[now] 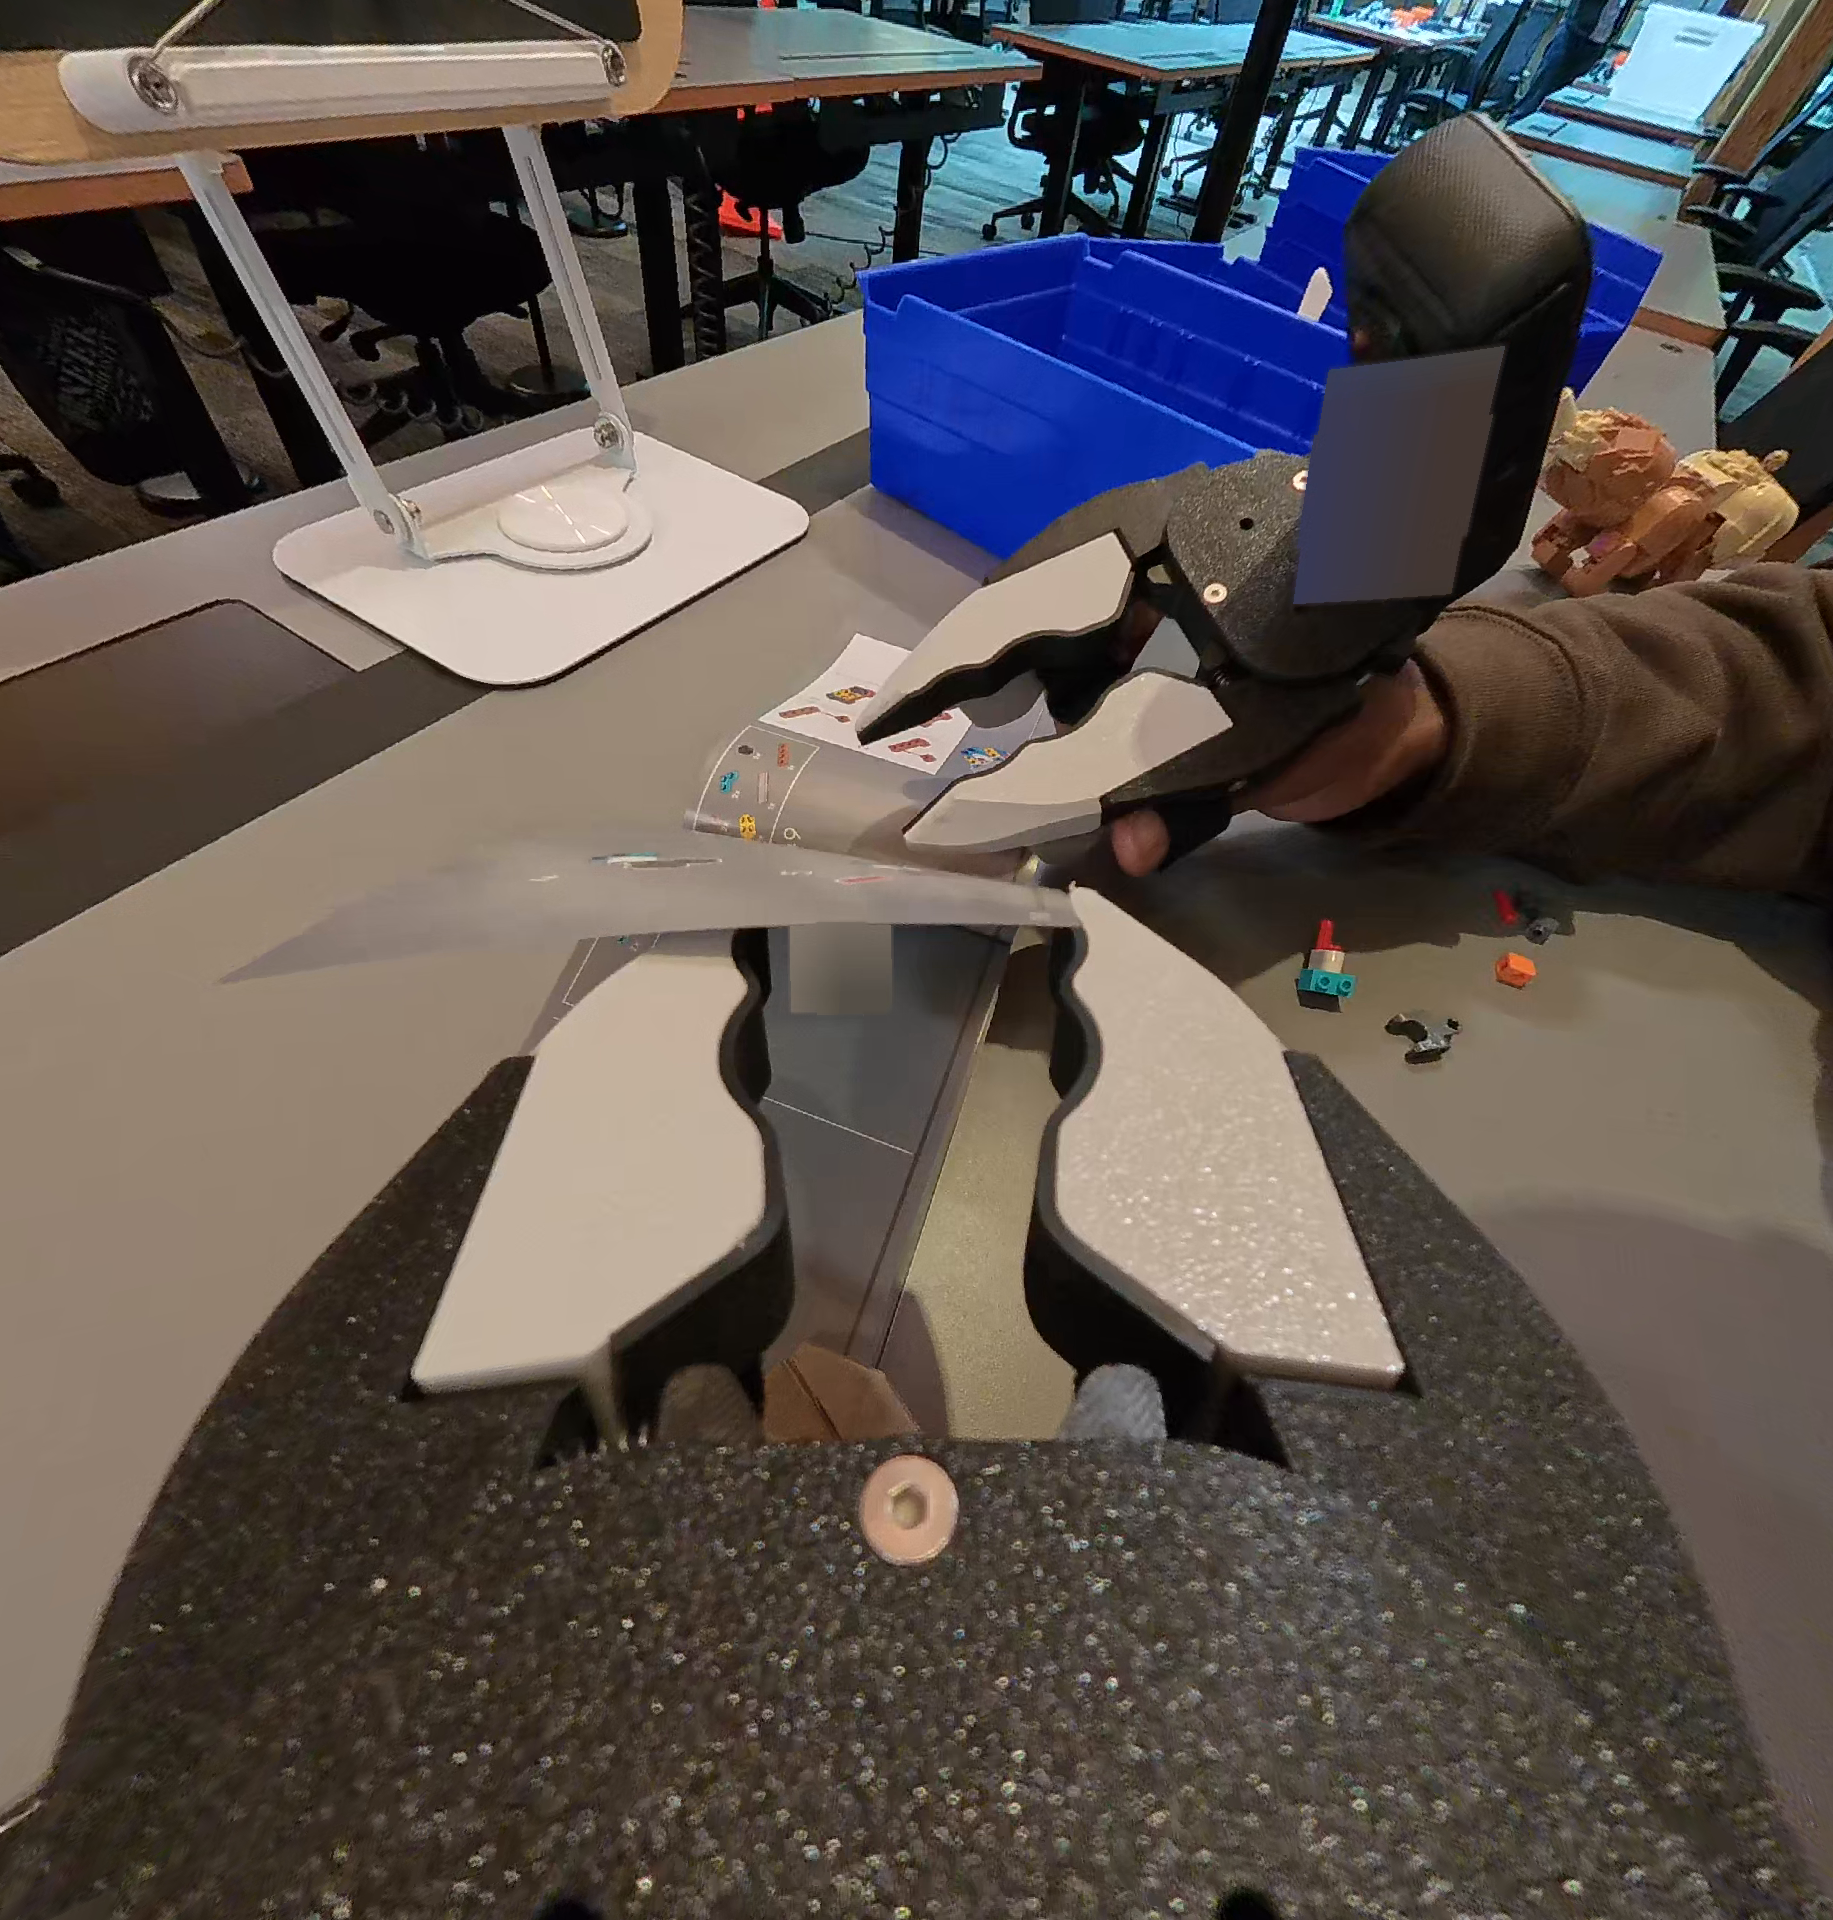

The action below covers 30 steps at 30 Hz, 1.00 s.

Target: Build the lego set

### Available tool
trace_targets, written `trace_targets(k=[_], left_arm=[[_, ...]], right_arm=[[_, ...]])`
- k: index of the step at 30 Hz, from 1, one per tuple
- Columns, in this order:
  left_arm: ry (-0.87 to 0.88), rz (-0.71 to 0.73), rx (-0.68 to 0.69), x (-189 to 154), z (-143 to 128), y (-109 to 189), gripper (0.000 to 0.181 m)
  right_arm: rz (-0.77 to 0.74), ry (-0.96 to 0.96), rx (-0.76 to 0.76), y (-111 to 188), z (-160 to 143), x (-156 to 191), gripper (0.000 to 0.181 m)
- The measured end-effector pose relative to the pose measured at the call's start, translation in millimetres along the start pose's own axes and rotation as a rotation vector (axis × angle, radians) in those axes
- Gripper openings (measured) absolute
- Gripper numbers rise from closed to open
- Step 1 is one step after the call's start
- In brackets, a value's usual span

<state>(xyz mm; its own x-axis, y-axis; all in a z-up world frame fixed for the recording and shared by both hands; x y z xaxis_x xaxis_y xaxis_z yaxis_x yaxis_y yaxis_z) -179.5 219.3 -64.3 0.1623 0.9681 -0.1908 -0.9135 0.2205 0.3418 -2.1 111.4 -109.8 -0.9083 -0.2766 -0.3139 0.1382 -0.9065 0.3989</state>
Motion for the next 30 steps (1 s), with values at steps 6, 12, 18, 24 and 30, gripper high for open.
trace_targets(k=[6,12,18,24,30], left_arm=[[-0.003,0.002,0.005,-0.7,0.3,0.4,0.051],[-0.004,0.003,0.009,-1.0,0.4,0.6,0.050],[-0.004,0.005,0.010,-1.3,0.7,1.1,0.050],[-0.002,-0.001,0.010,-1.8,0.6,1.1,0.049],[-0.002,-0.002,0.010,-1.9,0.5,1.2,0.049]], right_arm=[[0.000,0.000,0.000,0.0,0.2,0.1,0.033],[0.001,0.000,0.000,-0.2,0.2,0.1,0.033],[0.001,-0.001,0.001,-0.3,0.1,0.0,0.033],[0.001,-0.003,0.002,-0.6,-0.3,-0.4,0.033],[0.004,-0.003,0.005,-1.1,-0.8,-0.2,0.033]])
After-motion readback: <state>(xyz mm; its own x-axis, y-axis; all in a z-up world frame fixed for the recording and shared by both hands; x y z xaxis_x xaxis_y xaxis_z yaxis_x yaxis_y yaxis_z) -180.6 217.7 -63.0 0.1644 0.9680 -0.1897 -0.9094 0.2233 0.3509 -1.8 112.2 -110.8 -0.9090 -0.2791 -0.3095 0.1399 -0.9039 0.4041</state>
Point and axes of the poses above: each gripper's, where its closed fingertips meet, y back along the fingers, z out of its top, x = y × z across the jaws, the point moved 9 cm from there along y, back along the fingers, and after that the axes turned 4 degrees about y, right-handed, at the moved point
